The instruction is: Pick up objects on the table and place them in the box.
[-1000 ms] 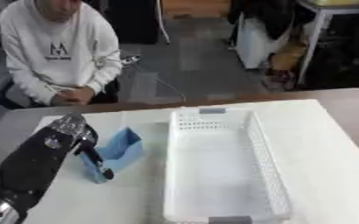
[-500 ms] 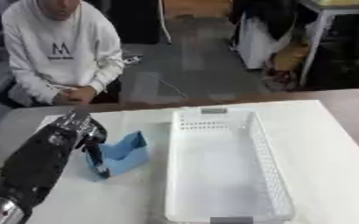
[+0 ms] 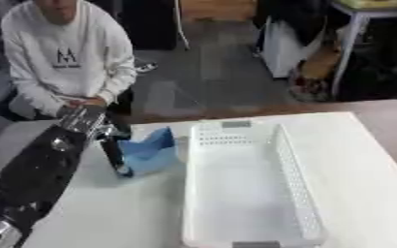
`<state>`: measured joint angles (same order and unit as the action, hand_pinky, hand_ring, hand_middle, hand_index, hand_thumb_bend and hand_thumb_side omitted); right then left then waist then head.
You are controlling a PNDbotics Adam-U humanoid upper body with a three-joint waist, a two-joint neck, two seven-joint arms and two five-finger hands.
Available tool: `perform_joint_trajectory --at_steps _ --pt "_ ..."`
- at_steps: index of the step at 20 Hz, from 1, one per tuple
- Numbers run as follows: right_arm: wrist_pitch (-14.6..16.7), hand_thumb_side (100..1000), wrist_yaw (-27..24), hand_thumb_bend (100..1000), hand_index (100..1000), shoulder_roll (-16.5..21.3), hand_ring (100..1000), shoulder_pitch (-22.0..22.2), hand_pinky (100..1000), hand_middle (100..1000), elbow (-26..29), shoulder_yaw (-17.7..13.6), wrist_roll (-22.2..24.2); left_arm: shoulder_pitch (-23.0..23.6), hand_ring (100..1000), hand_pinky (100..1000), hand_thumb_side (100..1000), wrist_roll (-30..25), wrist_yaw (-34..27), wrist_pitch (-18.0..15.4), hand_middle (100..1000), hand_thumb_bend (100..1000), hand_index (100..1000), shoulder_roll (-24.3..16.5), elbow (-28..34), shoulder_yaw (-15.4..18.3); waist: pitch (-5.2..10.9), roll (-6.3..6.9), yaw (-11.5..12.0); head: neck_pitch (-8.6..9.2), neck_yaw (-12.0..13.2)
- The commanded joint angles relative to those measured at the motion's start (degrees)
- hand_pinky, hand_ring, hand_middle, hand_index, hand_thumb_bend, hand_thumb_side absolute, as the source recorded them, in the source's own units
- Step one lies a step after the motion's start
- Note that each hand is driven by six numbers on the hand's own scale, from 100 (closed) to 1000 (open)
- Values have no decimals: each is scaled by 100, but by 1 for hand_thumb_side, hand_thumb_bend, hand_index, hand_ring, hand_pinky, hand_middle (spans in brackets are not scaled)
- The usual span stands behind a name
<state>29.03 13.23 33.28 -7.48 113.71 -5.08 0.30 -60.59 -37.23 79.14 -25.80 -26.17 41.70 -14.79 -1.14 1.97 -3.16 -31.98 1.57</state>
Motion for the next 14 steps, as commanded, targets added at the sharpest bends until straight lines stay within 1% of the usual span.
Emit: perform_joint_trajectory --at_steps 1,3,5,6,9,11,12,13,14 --pt "37 741 -34 100 661 148 435 -45 142 574 89 -25 -32 -247 171 100 779 -38 -203 -386 222 100 459 -272 518 -57 48 -17 3 112 78" --pt "48 741 -38 100 661 148 435 -56 143 574 89 -22 -39 -292 165 100 791 224 -286 -445 219 100 459 -282 728 -134 44 -16 -8 166 90" --pt "57 740 -48 100 661 149 436 -81 144 574 89 -19 -43 -294 163 100 798 532 -452 -679 216 100 459 -268 852 -228 38 -12 -29 232 151" --pt "61 744 -59 100 660 147 436 -111 145 574 89 -20 -47 -280 163 100 808 727 -560 -862 216 108 458 -231 907 -287 28 -10 -59 315 249" --pt "68 739 -97 100 660 142 436 -183 146 574 89 -17 -45 -249 165 100 824 1343 -745 -1364 215 124 458 -173 1001 -434 5 -3 -119 445 379" --pt "76 739 -125 100 660 140 437 -224 147 574 89 -6 -27 -273 170 100 842 1857 -769 -1710 220 134 460 -123 1082 -534 -8 4 -150 443 408" --pt "81 739 -140 100 659 138 436 -243 147 574 89 1 -17 -298 175 100 857 2168 -776 -1886 222 136 462 -86 1152 -574 -15 7 -167 424 420" --pt "84 739 -153 100 659 137 436 -258 147 574 89 6 -7 -311 174 100 854 2502 -764 -2046 221 136 461 -74 1218 -608 -21 11 -177 414 425" --pt "90 739 -167 100 660 136 437 -277 147 574 89 11 5 -330 174 100 876 2888 -743 -2210 223 138 464 -47 1301 -639 -30 13 -192 403 431"
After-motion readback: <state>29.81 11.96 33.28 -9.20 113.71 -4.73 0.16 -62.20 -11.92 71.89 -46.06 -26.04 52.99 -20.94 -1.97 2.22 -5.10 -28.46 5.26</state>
